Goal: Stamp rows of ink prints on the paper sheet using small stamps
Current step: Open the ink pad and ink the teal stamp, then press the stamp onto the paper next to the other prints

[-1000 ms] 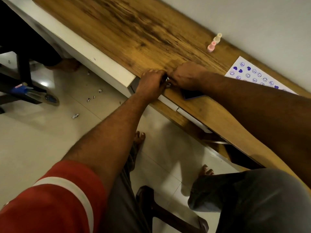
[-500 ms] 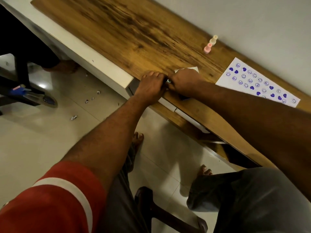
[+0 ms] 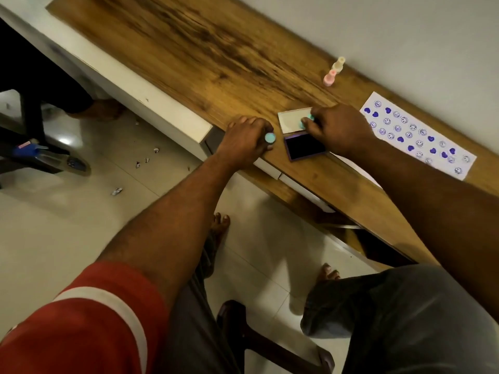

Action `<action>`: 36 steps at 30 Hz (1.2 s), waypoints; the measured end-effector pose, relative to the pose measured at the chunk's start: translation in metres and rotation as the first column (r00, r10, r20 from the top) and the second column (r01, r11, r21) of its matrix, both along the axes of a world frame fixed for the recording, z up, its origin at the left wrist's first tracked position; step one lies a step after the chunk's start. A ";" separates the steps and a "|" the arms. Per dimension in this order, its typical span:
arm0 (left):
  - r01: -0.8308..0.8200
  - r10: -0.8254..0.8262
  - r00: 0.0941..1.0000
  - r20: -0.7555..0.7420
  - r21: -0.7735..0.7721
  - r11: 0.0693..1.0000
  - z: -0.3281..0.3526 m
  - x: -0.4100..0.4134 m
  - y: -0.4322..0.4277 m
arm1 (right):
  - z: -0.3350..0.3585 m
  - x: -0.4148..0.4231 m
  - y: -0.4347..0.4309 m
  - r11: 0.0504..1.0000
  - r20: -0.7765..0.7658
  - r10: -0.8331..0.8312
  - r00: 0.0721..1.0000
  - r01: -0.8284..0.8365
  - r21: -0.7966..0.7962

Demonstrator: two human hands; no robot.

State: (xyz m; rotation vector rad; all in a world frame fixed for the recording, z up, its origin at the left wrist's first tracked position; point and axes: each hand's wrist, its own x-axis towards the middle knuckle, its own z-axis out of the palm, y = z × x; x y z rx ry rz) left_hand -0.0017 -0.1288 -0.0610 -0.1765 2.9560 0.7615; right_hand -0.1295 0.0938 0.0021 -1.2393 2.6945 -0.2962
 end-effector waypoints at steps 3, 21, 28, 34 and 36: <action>0.030 -0.029 0.998 -0.061 0.003 1.000 0.008 0.001 0.014 | -0.003 0.006 0.035 0.992 0.004 -0.128 0.992 0.128 0.013; -0.006 -0.026 0.992 -0.127 -0.248 0.969 -0.003 -0.001 0.056 | 0.032 0.010 0.012 0.983 -0.388 -0.179 0.904 0.148 -0.110; -0.028 0.005 0.995 -0.097 -0.240 0.970 0.002 0.001 0.059 | -0.036 0.033 0.016 0.925 -0.181 -0.132 0.975 0.187 0.331; -0.042 0.025 0.996 -0.086 -0.205 0.978 0.008 -0.004 0.060 | -0.029 0.036 0.011 0.883 -0.145 -0.128 0.981 0.179 0.434; -0.041 0.025 0.997 -0.080 -0.215 0.976 0.008 -0.004 0.062 | -0.027 0.038 0.011 0.885 -0.143 -0.116 0.983 0.168 0.435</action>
